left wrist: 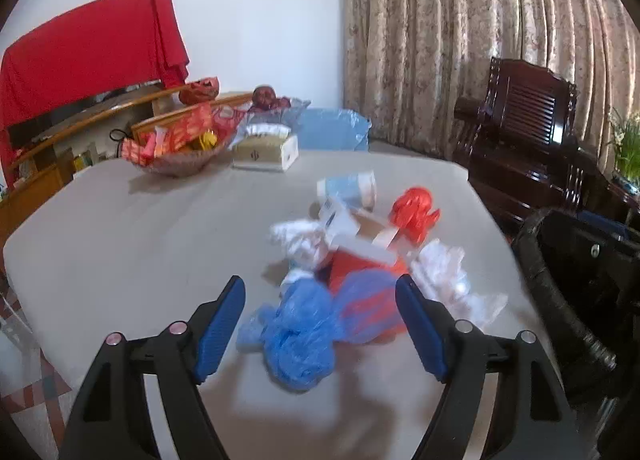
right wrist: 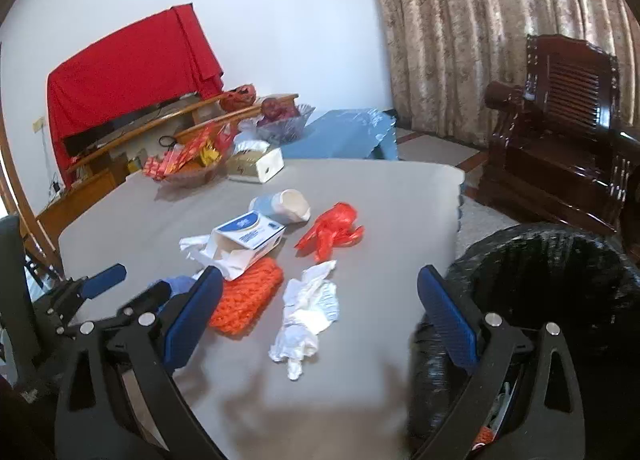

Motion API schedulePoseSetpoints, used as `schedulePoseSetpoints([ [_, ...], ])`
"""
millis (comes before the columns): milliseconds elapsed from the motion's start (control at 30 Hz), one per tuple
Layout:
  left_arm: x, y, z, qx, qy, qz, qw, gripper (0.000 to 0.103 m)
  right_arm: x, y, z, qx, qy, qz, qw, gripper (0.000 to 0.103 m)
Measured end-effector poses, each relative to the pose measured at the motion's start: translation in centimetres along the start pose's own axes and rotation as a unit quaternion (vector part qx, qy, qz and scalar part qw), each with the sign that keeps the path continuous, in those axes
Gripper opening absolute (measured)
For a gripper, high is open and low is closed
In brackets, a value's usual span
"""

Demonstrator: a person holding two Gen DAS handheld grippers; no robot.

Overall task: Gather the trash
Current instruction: 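Grasp the blue plastic bag with the left tool while the right tool grasps white tissues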

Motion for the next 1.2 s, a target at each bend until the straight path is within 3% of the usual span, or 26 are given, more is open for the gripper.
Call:
schedulePoseSetpoints([
  [267,-0.1,-2.7,2.5,-0.043,0.019,0.021,0.9987,0.076,0.4,-1.5,1.0,-0.020,0.004,0.009,1.000,0.095],
  [333,0.2,-3.1,2.9,-0.052,0.024,0.033,0.9978,0.067,0.4,-1.8,1.2,-0.025,0.006,0.010,1.000,0.095],
  [400,0.4,-3.4,3.1,-0.062,0.029,0.048,0.9965,0.044,0.3,-2.3,1.5,-0.031,0.010,0.011,0.999,0.095],
  [567,-0.6,-2.8,3.1,-0.062,0.051,0.050,0.9955,0.030,-0.3,-3.3,2.4,-0.044,0.027,0.008,0.999,0.091],
  [633,-1.1,-2.1,2.8,-0.058,0.060,0.046,0.9955,0.029,-0.4,-4.0,2.8,-0.055,0.028,0.006,0.998,0.084],
  [833,-2.3,0.1,1.5,-0.022,0.057,0.015,0.9980,0.029,-0.4,-6.1,3.7,-0.065,0.031,0.021,0.997,0.078],
  [1033,-2.5,-0.6,1.7,-0.028,0.061,0.011,0.9977,0.029,-0.4,-8.7,4.9,-0.083,0.036,0.040,0.995,0.072],
  [1133,-2.5,-0.8,1.7,-0.028,0.061,0.011,0.9977,0.029,-0.4,-9.5,5.5,-0.106,0.036,0.041,0.993,0.061],
  [1200,-2.4,-0.9,1.7,-0.030,0.062,0.012,0.9976,0.029,-0.5,-10.1,5.9,-0.124,0.038,0.040,0.991,0.047],
])
Point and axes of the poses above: each gripper's, at about its wrist camera, not at the fingertips, and y roughly against the way its jaws point, x to its right, z to its underside, the point moved 8 cm from there along -y, roughly the way its jaws point, and after that the axes turned 14 degrees about -y, right-handed, at the moved point
